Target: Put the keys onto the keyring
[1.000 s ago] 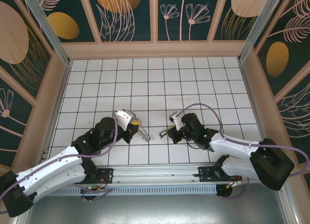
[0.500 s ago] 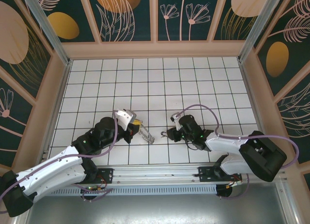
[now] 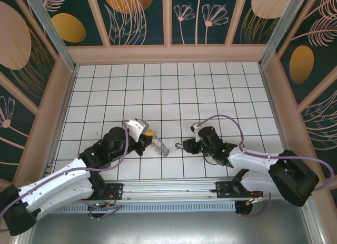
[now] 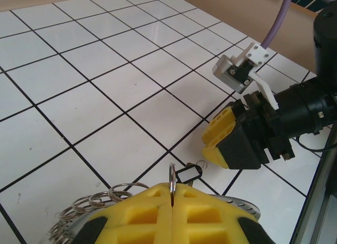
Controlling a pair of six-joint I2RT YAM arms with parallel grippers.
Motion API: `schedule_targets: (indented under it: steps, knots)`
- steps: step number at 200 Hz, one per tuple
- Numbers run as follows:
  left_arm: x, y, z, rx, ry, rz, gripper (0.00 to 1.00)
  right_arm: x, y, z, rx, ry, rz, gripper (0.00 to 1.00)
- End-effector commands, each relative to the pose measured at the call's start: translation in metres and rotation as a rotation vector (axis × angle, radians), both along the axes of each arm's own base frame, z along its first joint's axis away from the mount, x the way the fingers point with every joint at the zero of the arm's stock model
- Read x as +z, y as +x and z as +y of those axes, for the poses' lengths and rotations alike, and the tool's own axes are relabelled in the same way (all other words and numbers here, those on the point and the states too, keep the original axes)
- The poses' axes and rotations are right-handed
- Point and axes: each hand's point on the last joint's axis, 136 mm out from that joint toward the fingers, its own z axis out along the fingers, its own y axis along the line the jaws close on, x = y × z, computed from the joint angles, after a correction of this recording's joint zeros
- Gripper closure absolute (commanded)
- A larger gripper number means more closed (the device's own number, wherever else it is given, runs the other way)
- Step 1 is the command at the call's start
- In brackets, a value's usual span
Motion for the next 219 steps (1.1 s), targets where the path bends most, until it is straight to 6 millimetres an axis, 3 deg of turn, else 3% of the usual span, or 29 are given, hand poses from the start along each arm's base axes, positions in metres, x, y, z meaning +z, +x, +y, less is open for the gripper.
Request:
schedule_targets:
  steps: [1,60,103,149,219]
  knots:
    - [0.029,0.002,-0.008,-0.024,-0.064,-0.072,1.00,-0.010,-0.007,-0.007,-0.053,0.026,0.104,0.62]
    - [0.031,0.003,-0.006,-0.025,-0.050,-0.110,1.00,-0.009,-0.012,-0.002,-0.089,0.113,0.227,0.66]
    - [0.041,0.002,-0.001,-0.009,-0.088,-0.144,1.00,-0.023,-0.019,-0.006,-0.125,0.093,0.297,0.68]
    - [0.047,0.001,0.001,-0.007,-0.110,-0.163,1.00,-0.029,-0.014,-0.004,-0.153,0.083,0.319,0.61]
    - [0.045,0.000,0.000,-0.010,-0.114,-0.163,1.00,-0.031,-0.010,0.003,-0.180,0.129,0.356,0.65]
